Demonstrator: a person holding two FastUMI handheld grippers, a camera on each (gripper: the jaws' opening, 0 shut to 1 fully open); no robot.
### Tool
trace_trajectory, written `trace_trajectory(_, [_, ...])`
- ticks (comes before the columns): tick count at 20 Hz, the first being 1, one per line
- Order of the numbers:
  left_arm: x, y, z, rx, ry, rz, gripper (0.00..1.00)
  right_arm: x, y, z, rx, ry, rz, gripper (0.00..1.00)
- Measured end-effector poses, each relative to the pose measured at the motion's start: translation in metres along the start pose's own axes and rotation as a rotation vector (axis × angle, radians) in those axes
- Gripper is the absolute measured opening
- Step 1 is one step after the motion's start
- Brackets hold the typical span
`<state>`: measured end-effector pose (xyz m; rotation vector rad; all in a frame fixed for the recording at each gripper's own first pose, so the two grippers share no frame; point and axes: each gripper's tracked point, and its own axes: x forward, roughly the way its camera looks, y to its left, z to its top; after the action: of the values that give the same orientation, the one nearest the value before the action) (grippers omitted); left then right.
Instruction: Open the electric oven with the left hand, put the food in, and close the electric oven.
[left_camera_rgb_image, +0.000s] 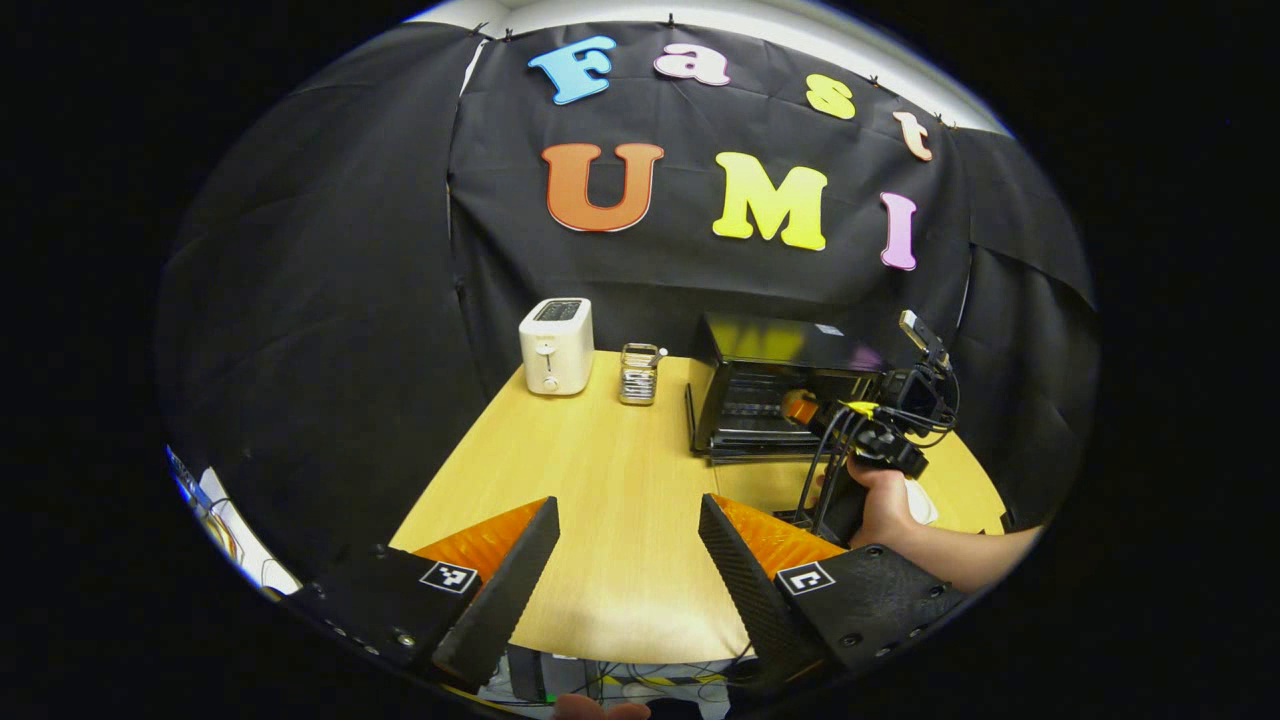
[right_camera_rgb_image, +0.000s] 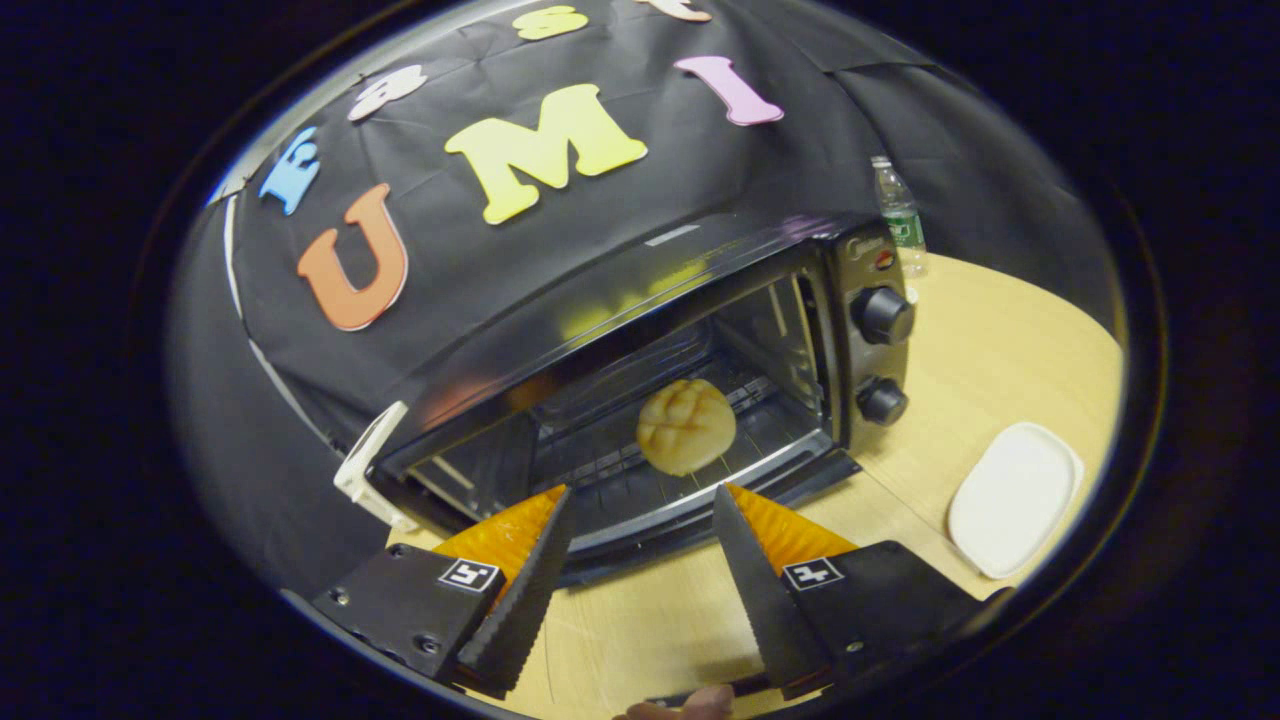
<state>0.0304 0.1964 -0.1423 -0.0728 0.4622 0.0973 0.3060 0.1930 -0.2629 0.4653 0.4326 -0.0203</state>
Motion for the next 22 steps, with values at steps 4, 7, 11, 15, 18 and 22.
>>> trace_trajectory(4, [0.002, -0.024, -0.015, -0.022, 0.005, -0.048, 0.93, -0.065, -0.018, -0.009, -0.075, 0.032, 0.017, 0.89])
trace_trajectory(7, [0.005, -0.037, -0.036, -0.013, 0.03, -0.066, 0.93, -0.108, -0.037, -0.018, -0.133, 0.071, 0.021, 0.93])
trace_trajectory(11, [0.008, -0.059, -0.08, -0.044, 0.108, -0.095, 0.93, -0.159, -0.06, -0.022, -0.226, 0.094, 0.028, 0.93])
trace_trajectory(15, [0.019, -0.088, -0.105, -0.036, 0.155, -0.124, 0.93, -0.197, -0.082, -0.01, -0.326, 0.085, 0.027, 0.94])
trace_trajectory(18, [0.033, -0.112, -0.116, -0.023, 0.17, -0.157, 0.93, -0.22, -0.098, 0.006, -0.402, 0.068, 0.019, 0.94])
trace_trajectory(22, [0.063, -0.141, -0.127, -0.011, 0.194, -0.178, 0.93, -0.246, -0.126, 0.028, -0.476, 0.043, -0.007, 0.94])
